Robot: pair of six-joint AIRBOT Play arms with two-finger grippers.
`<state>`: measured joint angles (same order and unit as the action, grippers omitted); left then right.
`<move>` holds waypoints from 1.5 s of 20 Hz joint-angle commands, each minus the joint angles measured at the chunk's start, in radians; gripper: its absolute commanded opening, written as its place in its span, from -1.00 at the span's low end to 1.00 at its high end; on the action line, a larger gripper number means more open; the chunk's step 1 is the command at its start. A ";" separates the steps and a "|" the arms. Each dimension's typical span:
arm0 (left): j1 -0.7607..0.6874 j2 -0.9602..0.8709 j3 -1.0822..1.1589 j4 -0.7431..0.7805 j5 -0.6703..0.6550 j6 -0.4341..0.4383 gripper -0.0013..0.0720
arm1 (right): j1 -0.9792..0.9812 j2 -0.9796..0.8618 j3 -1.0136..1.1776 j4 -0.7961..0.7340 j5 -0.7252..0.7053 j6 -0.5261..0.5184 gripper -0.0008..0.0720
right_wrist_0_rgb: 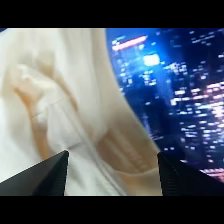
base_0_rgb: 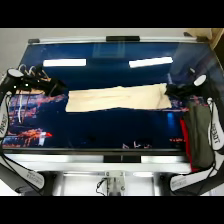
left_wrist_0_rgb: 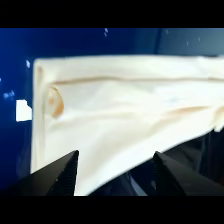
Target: Fold the shirts.
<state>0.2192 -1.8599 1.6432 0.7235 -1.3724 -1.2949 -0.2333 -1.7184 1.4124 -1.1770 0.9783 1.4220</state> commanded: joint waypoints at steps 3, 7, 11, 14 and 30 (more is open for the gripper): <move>-0.015 0.036 0.010 0.000 -0.133 -0.001 0.50 | 0.029 -0.041 0.001 0.154 -0.043 -0.121 0.88; -0.054 0.042 0.010 -0.006 -0.132 -0.001 0.50 | 0.077 -0.089 0.001 0.156 -0.022 -0.057 0.87; -0.100 0.042 0.010 -0.039 -0.130 0.003 0.50 | 0.132 -0.098 0.002 0.168 -0.011 -0.024 -0.59; -0.149 0.041 0.010 -0.132 -0.111 0.019 0.50 | 0.135 -0.052 0.042 0.246 0.041 -0.052 -0.80; -0.854 -0.155 0.010 -0.521 0.520 0.060 -0.88 | 0.255 0.445 0.213 0.183 0.437 0.142 -0.80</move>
<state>-0.5320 -1.9656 1.6524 0.3157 -0.9497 -1.2373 -0.0147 -1.3090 1.6226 -0.9676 1.3911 1.5322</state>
